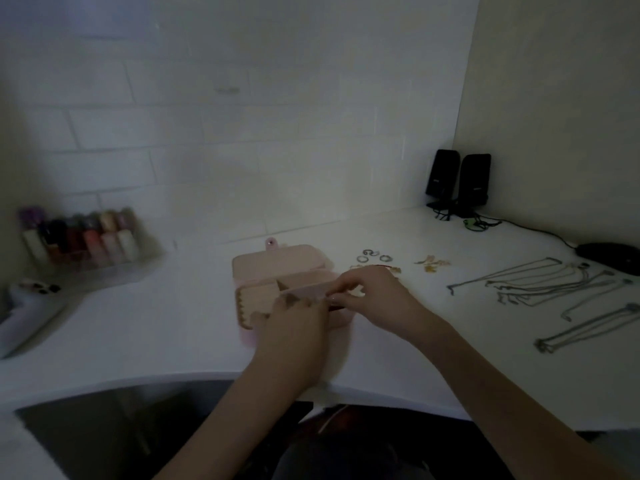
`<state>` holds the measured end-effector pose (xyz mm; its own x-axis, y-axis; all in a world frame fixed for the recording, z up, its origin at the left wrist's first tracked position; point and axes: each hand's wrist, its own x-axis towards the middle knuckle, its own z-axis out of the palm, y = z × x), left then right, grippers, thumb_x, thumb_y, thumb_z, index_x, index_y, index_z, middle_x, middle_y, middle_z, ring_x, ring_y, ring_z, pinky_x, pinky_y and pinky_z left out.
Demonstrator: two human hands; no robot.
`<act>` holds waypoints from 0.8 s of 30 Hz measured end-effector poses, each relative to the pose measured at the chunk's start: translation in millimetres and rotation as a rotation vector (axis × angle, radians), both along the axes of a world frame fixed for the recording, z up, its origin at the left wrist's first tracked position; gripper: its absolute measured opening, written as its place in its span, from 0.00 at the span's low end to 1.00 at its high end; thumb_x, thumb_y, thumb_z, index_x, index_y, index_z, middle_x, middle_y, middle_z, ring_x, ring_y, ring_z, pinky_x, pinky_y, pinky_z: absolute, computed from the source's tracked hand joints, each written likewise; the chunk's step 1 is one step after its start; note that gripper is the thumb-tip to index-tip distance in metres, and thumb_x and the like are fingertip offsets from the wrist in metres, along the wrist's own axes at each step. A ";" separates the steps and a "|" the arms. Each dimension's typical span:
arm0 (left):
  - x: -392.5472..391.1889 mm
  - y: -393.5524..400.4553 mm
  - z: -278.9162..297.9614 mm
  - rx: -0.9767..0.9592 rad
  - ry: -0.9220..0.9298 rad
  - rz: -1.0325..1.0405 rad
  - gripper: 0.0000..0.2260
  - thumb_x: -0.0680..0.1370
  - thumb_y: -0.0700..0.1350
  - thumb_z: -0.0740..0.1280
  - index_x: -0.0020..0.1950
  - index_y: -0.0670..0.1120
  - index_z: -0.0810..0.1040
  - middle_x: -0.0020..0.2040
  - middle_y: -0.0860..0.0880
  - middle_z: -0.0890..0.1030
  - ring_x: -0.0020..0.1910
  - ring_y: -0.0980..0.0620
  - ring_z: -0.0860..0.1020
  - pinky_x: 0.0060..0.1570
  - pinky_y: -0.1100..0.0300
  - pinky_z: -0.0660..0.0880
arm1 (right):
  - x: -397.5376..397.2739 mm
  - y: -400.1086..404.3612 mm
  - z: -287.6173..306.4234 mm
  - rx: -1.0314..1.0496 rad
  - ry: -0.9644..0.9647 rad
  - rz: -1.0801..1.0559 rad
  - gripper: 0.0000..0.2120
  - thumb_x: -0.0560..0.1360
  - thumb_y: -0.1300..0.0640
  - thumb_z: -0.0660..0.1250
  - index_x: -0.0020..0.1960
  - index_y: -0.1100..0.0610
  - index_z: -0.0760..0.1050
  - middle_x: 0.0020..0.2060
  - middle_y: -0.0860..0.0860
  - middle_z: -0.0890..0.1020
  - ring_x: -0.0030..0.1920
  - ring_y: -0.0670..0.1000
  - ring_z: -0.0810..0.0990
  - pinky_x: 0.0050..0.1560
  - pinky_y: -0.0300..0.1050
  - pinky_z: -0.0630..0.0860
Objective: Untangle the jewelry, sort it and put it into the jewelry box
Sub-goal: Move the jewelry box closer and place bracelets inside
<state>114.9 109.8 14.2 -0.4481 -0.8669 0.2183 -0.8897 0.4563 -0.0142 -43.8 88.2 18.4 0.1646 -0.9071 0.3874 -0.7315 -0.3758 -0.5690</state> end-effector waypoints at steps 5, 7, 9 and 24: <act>21.5 -34.5 18.8 0.082 0.207 -0.008 0.09 0.76 0.52 0.64 0.49 0.51 0.83 0.46 0.50 0.84 0.46 0.49 0.79 0.45 0.60 0.73 | 1.6 1.8 14.4 0.119 0.155 -0.025 0.04 0.71 0.57 0.72 0.46 0.53 0.84 0.40 0.44 0.82 0.35 0.36 0.75 0.36 0.29 0.66; 26.1 -46.3 19.5 0.223 0.315 -0.024 0.07 0.74 0.50 0.68 0.45 0.50 0.84 0.41 0.51 0.84 0.42 0.51 0.79 0.47 0.57 0.76 | 7.6 -0.2 21.5 0.134 0.255 -0.040 0.04 0.71 0.55 0.72 0.45 0.51 0.84 0.42 0.45 0.84 0.34 0.37 0.75 0.34 0.28 0.64; 26.8 -52.2 18.2 0.230 0.356 -0.035 0.05 0.73 0.48 0.69 0.41 0.49 0.84 0.35 0.51 0.82 0.38 0.50 0.78 0.45 0.53 0.77 | 13.0 -2.9 27.3 0.135 0.387 -0.079 0.05 0.72 0.54 0.70 0.47 0.49 0.83 0.46 0.46 0.84 0.41 0.43 0.79 0.37 0.34 0.66; 30.3 -52.5 -3.4 -0.001 0.475 -0.073 0.05 0.70 0.49 0.69 0.41 0.52 0.85 0.36 0.50 0.83 0.40 0.48 0.78 0.41 0.56 0.73 | 9.7 -20.2 6.2 0.098 0.337 -0.110 0.07 0.73 0.62 0.65 0.45 0.54 0.80 0.44 0.53 0.79 0.46 0.53 0.77 0.40 0.43 0.66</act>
<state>145.3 57.2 10.8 -0.3584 -0.8363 0.4149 -0.7633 0.5184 0.3855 -34.1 67.9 24.6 0.1680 -0.9565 0.2384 -0.9168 -0.2404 -0.3188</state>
